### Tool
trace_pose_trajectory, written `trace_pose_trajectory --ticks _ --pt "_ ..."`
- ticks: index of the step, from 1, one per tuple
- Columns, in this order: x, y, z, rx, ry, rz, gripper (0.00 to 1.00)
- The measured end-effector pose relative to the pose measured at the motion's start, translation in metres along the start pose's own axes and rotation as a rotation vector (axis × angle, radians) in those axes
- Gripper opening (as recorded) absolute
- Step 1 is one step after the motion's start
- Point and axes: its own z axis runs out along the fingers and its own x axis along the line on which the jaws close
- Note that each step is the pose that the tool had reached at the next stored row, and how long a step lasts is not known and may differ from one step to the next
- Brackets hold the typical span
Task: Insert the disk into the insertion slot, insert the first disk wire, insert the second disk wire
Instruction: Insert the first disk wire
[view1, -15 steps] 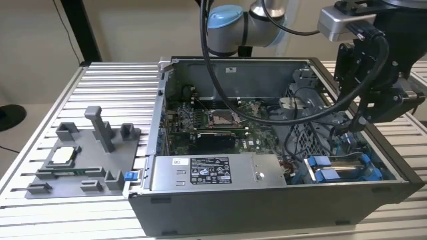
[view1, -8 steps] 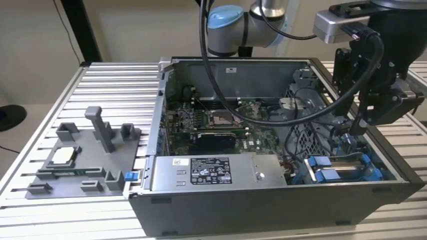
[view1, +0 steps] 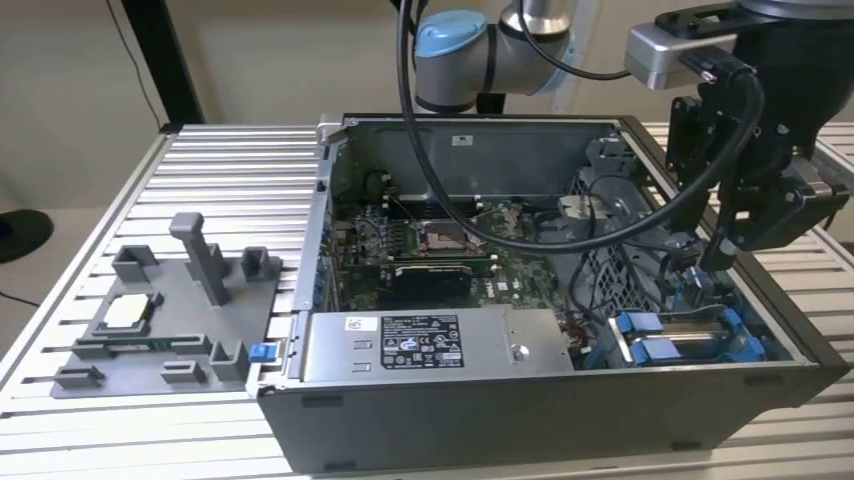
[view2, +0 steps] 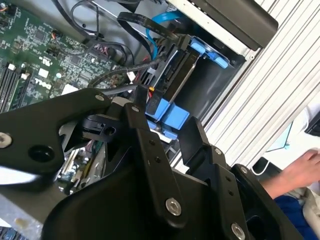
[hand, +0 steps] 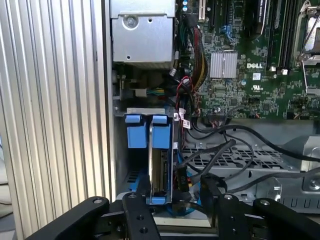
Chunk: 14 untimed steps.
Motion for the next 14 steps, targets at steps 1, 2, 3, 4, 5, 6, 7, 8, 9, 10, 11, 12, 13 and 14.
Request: trace_pose_trajectory --ticks 1,2,3,4,5,6,7,8,9,10,11,12,13,14 --pt "0.0000 0.0000 0.0000 0.0000 0.0000 0.000 1.00" --pt "0.0000 0.0001 0.0001 0.0001 -0.0001 0.000 1.00" --pt "-0.0001 0.0001 0.0003 0.0003 -0.0001 0.000 1.00" --pt "-0.0001 0.0002 0.0006 0.0003 -0.0001 0.000 1.00" --pt "-0.0001 0.0002 0.0008 0.0003 0.0003 0.000 1.00" --pt "-0.0001 0.0002 0.0008 0.0003 0.0008 0.000 1.00" --pt "0.0000 0.0003 0.0009 0.0003 0.0009 0.000 1.00" --pt "0.0000 0.0003 0.0010 0.0003 0.0011 0.000 1.00" --pt "0.0000 0.0003 0.0010 0.0004 0.0009 0.000 1.00" --pt "-0.0001 0.0003 0.0011 0.0004 0.0010 0.000 1.00" --pt "-0.0001 0.0003 0.0012 0.0004 0.0013 0.000 1.00" --pt "-0.0001 0.0003 0.0014 0.0004 0.0016 0.000 1.00" --pt "-0.0001 0.0003 0.0014 0.0004 0.0024 0.000 1.00" --pt "-0.0001 0.0003 0.0015 0.0004 0.0031 0.000 1.00"
